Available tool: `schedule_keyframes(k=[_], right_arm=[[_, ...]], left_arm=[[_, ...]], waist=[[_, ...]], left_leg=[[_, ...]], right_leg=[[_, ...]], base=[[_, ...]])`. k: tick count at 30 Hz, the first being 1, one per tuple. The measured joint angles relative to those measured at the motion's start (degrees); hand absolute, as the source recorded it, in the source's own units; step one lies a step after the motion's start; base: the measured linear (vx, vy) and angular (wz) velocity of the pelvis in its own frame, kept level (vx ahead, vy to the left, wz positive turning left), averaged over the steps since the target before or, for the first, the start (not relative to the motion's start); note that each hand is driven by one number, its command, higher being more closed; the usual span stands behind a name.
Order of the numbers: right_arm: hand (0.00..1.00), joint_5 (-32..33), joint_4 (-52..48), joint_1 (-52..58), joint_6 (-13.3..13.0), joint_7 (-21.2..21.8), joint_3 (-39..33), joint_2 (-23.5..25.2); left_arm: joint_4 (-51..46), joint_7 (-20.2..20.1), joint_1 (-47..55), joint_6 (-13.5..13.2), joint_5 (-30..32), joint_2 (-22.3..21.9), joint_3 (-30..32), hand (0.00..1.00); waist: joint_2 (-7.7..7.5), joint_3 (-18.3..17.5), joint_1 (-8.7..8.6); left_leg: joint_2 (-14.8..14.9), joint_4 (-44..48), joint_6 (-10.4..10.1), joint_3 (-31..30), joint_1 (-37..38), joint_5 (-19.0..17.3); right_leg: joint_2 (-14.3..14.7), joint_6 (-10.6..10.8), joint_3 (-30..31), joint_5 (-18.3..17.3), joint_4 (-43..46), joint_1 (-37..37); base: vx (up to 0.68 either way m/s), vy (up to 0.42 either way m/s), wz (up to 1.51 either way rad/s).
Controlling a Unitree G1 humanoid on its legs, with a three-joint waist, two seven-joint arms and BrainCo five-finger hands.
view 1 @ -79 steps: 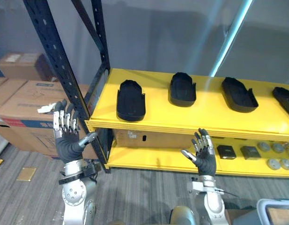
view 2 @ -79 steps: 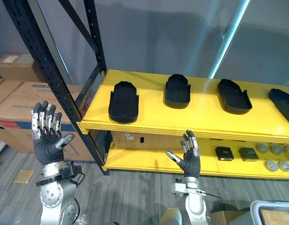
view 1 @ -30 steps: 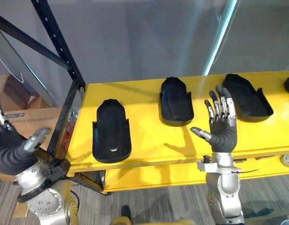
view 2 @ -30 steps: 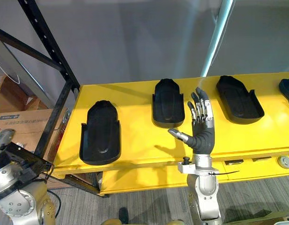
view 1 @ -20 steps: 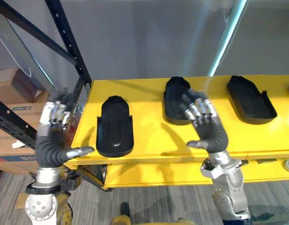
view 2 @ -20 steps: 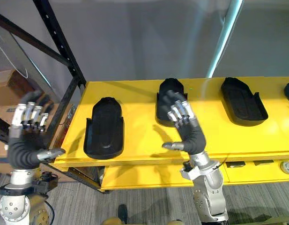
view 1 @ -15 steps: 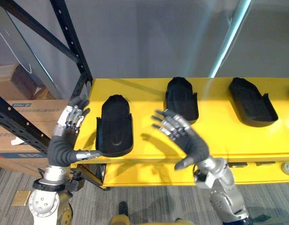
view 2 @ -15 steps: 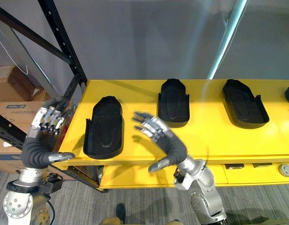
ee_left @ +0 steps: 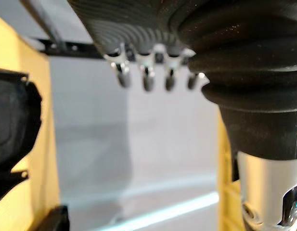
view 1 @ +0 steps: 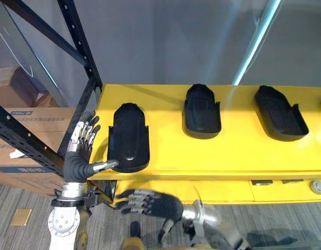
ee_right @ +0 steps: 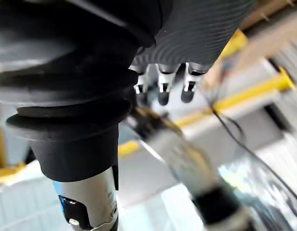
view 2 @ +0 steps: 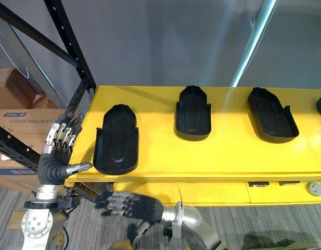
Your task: Walk over and take plastic housings, then place them on the shelf
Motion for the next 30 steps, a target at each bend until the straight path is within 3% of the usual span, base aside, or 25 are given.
schedule_keyframes(k=[5,11,15,19,27,30], right_arm=[[0.0,-3.4,4.9,-2.9,-2.8,-2.3,3.6,1.5],[0.0,-9.2,10.6,-6.9,-8.4,-11.6,4.4,3.7],[0.0,-11.7,14.1,-10.4,-10.8,-15.4,2.7,4.5],[0.0,-12.7,16.5,-13.7,-12.0,-18.9,1.1,5.8],[0.0,-16.2,20.3,-20.9,-13.5,-27.5,-4.8,8.9],[0.0,-16.2,22.2,-22.5,-13.5,-28.9,-6.0,8.9]], left_arm=[[0.0,2.4,-1.0,-0.1,0.0,0.0,-1.5,0.0],[0.0,2.1,-1.0,0.3,2.2,-0.6,-2.0,0.0],[-0.1,1.2,-1.0,0.3,2.2,-2.4,-2.2,0.0],[-0.5,0.9,-1.0,0.5,2.1,-2.4,-3.5,0.0],[-2.2,-5.4,0.8,1.7,1.4,-2.9,-4.4,0.0],[-2.5,-6.2,1.2,2.1,1.4,-2.9,-4.4,0.0]], waist=[[0.13,0.1,1.36],[1.49,0.9,2.27],[2.34,1.4,3.0],[2.66,2.4,3.82],[2.89,4.0,4.95],[3.33,4.3,5.12]], left_leg=[[0.0,0.0,-0.2,-1.1,-0.2,0.1],[0.0,0.0,-0.2,-2.9,-1.3,0.8],[0.1,0.0,-0.2,-3.9,-2.1,1.4],[0.1,0.0,-0.3,-4.6,-2.4,1.7],[-0.6,0.0,-0.1,-6.9,-3.0,2.2],[-0.7,0.0,0.0,-7.3,-2.8,2.2]], right_leg=[[0.1,-0.4,-0.7,-0.3,0.3,0.2],[0.4,-0.6,-2.2,-0.4,0.5,0.2],[0.7,-0.7,-3.5,-0.5,0.4,0.1],[0.8,-0.7,-4.4,-0.5,0.5,0.2],[0.5,-0.3,-6.6,-0.3,0.4,1.3],[0.5,-0.3,-7.0,-0.3,0.4,1.9]], base=[[0.0,-0.012,0.11],[-0.02,-0.011,0.14],[-0.03,-0.015,0.11],[-0.03,-0.013,0.11],[0.0,-0.01,0.15],[-0.01,-0.013,0.08]])
